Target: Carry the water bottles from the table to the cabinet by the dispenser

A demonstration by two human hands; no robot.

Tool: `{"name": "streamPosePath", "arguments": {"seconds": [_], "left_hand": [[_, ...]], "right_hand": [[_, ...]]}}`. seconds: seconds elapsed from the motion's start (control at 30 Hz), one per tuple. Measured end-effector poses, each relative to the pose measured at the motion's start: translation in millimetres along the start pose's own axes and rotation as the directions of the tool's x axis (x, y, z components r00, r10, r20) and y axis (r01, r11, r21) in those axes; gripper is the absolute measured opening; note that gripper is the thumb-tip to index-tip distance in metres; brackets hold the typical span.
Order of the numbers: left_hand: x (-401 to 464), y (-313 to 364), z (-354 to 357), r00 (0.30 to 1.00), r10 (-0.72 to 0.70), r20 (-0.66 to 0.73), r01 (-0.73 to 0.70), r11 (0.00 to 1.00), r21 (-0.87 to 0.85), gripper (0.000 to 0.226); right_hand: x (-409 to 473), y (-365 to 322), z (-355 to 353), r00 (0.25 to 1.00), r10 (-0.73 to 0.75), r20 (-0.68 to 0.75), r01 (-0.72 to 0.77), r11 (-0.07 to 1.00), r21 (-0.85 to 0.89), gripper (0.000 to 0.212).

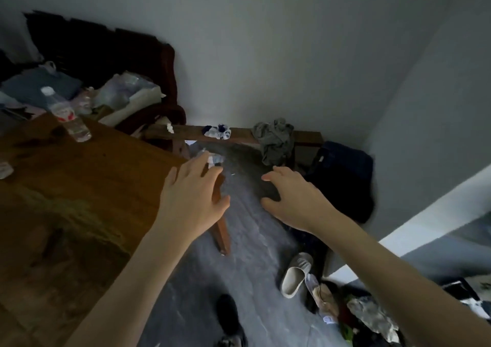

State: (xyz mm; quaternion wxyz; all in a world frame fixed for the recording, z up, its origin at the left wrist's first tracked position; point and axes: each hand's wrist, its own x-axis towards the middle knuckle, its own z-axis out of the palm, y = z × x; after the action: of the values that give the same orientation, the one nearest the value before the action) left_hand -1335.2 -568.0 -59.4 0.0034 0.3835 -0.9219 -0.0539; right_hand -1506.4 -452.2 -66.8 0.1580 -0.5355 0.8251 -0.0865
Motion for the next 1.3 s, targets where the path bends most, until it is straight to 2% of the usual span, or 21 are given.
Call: {"name": "streamPosePath", "arguments": {"seconds": [0.43,0.67,0.87,1.17,1.3], "left_hand": [[143.7,-79.5,-0.9,0.988,-0.147,-0.057,0.143,0.987,-0.074,0.065],[162.9,-136.6,11.4,0.952,-0.306,0.014,0.306,0.945,-0.113,0.065],[149.2,-179.3,15.6,0.858,-0.506,0.090,0.514,0.848,-0.132,0.066],[138.7,-218.9,22.2,0.660,-0.742,0.118,0.751,0.651,-0.106,0.066],[150.5,-224.6,26.9,0.594,-0.799,0.099,0.805,0.589,-0.071,0.063]], "right_hand": [[192.6,-33.6,-19.7,0.979,-0.188,0.073,0.191,0.981,-0.031,0.055],[270.3,-78.1,2.2,0.933,-0.298,0.200,0.308,0.951,-0.019,0.049],[316.5,-129.7,29.2,0.859,-0.435,0.269,0.441,0.897,0.040,0.055],[373.6,-194.0,56.7,0.655,-0.640,0.402,0.681,0.730,0.053,0.059],[397.9,-205.1,67.5,0.594,-0.681,0.429,0.735,0.676,0.054,0.058]]}}
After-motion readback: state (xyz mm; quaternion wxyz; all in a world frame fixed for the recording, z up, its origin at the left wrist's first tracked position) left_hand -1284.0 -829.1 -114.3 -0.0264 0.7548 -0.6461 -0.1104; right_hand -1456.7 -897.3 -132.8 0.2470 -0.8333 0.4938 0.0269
